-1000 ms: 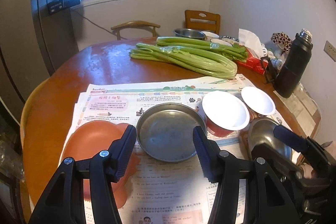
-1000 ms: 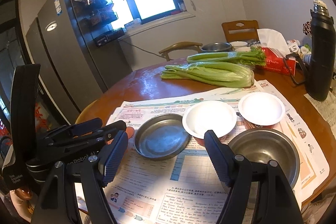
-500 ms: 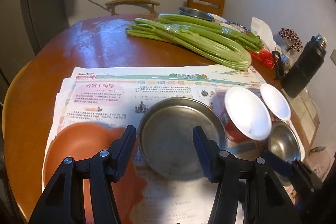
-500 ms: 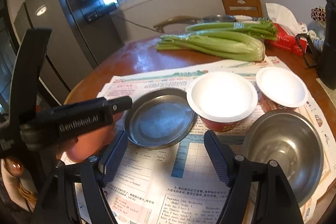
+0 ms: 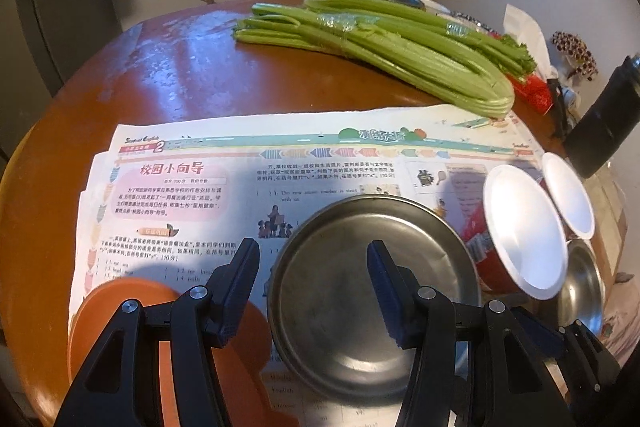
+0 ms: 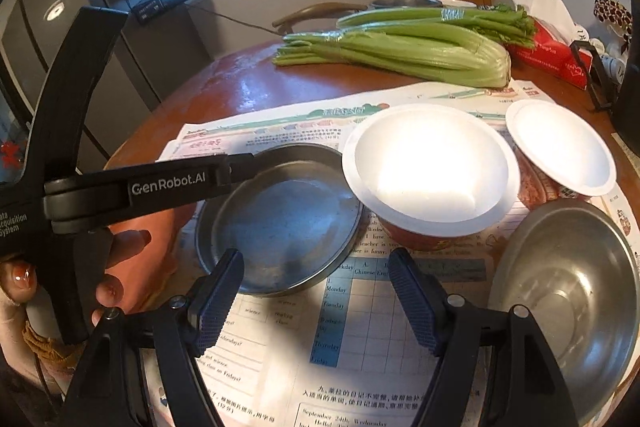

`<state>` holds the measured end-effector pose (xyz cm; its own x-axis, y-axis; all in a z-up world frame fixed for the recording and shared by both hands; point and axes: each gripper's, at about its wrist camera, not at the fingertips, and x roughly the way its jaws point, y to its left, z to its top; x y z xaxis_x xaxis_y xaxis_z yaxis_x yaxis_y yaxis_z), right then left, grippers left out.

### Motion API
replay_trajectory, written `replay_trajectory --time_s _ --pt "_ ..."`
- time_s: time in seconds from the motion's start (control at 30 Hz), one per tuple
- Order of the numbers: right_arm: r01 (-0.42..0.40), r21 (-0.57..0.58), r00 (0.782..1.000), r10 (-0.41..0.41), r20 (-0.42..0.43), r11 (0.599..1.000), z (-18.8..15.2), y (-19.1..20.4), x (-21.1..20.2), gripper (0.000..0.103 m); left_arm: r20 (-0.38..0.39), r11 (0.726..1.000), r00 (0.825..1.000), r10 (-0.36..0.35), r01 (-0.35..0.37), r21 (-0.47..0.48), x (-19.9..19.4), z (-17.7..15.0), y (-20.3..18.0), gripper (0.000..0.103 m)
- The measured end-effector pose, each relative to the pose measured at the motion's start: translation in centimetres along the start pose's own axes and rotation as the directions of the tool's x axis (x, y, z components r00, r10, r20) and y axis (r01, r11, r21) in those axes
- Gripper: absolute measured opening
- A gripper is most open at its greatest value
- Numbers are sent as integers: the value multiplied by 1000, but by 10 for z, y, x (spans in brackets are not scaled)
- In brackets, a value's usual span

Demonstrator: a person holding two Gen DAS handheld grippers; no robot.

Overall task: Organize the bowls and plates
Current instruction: 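Move the left tool to the shallow steel plate and grasp its rim, then lift the steel plate with the left tool and carry it toward the orange plate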

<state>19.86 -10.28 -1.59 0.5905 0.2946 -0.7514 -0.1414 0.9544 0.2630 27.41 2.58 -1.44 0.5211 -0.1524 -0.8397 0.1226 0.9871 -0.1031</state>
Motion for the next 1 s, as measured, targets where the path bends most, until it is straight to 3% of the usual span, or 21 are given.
replay_trajectory --time_s 0.2,0.47,0.6,0.73,1.0 --pt "15 -13 1000 -15 -8 1000 2 3 9 75 -28 999 999 -23 23 22 14 2 -2 58" --pt "39 -26 997 -41 -61 999 13 8 23 75 -32 999 999 21 -20 34 24 7 1 58" --pt "32 -38 995 -35 -90 999 13 12 32 75 -60 1000 998 -14 16 21 29 6 4 58" --pt "28 -51 994 -33 -104 998 8 16 39 76 -62 999 998 -26 29 34 30 4 0 50" --pt "3 -42 995 -7 -98 999 7 14 37 76 -56 997 998 4 0 72 28 -1 -9 48"
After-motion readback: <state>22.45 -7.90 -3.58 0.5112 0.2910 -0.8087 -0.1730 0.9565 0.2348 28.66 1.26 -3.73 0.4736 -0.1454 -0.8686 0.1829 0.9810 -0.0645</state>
